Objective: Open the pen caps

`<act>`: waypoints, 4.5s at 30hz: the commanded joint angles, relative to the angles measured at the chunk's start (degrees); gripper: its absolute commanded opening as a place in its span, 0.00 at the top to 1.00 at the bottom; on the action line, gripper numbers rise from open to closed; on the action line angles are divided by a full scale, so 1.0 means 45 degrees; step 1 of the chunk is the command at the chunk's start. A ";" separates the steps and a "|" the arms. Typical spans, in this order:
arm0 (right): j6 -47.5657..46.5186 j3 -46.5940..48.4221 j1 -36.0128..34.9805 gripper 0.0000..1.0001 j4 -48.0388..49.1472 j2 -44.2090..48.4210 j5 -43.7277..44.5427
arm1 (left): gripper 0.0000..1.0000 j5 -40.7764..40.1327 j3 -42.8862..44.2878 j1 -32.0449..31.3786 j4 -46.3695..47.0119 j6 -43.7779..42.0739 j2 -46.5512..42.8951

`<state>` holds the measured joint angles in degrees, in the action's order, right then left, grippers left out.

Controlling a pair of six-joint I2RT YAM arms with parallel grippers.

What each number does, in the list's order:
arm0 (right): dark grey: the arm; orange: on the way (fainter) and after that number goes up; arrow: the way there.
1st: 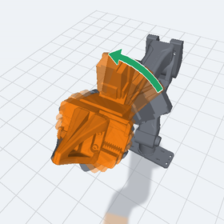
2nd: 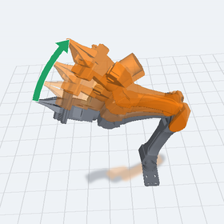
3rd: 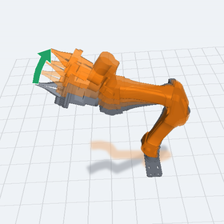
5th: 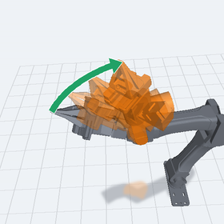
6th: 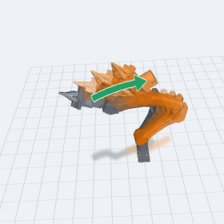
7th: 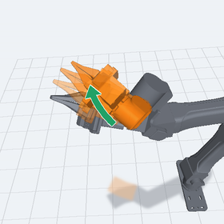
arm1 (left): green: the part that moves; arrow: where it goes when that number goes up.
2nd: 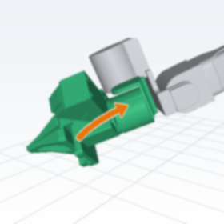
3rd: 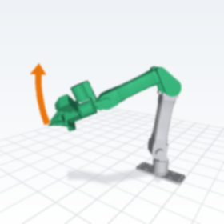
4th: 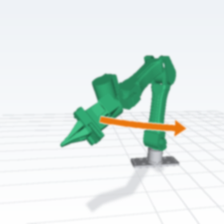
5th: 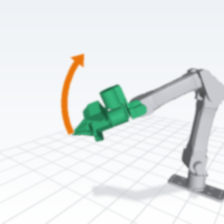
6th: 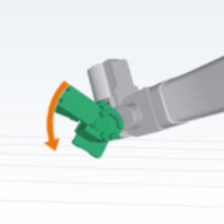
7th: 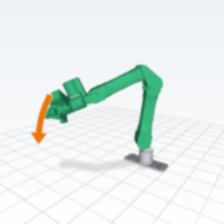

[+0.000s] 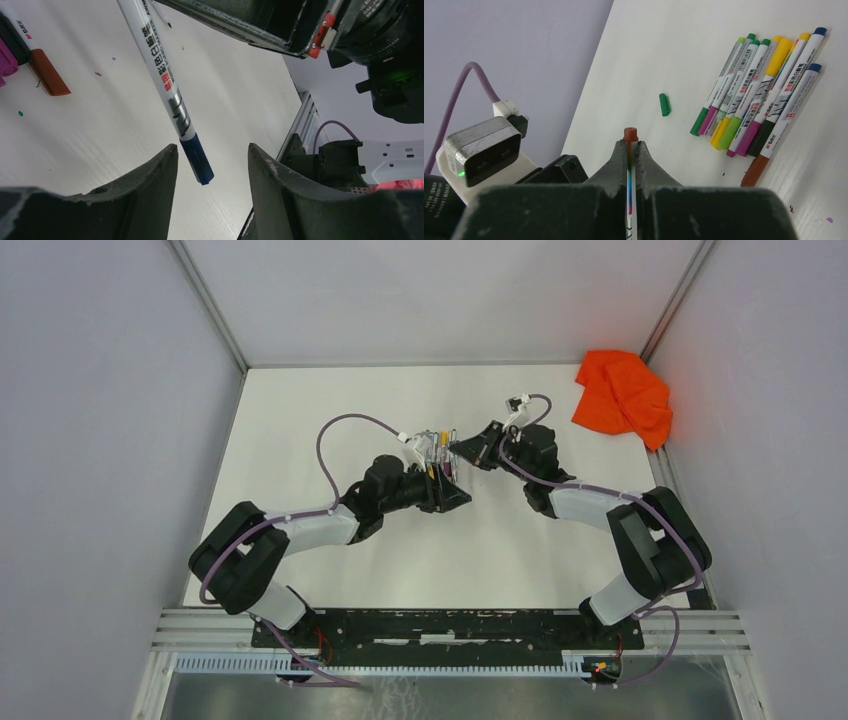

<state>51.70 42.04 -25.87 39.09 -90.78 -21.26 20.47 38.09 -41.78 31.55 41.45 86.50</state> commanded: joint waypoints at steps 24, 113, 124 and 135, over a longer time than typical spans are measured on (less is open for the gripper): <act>-0.0964 -0.1284 -0.0106 0.97 0.0448 0.1969 -0.0068 | 0.98 -0.1362 0.0269 -0.0755 -0.0297 0.0235 -0.0105; -0.4869 -0.0186 0.3066 1.00 -0.1643 0.0387 -0.0643 | 0.98 -0.6494 0.0911 -0.0463 -0.6042 -0.0030 -0.2128; -0.8293 0.3756 0.3053 1.00 -0.9411 -0.0919 0.5119 | 0.98 -0.9275 0.2844 0.2309 -1.0878 0.2622 0.0408; -0.9307 0.5683 0.3038 1.00 -1.1043 -0.2986 0.6689 | 0.98 -0.7283 0.3158 0.4298 -0.9775 0.3062 0.1909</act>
<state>12.95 63.09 -11.99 -6.81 -102.26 4.29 -15.86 50.00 -24.45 -14.41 52.27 93.17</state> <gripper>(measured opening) 0.042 0.102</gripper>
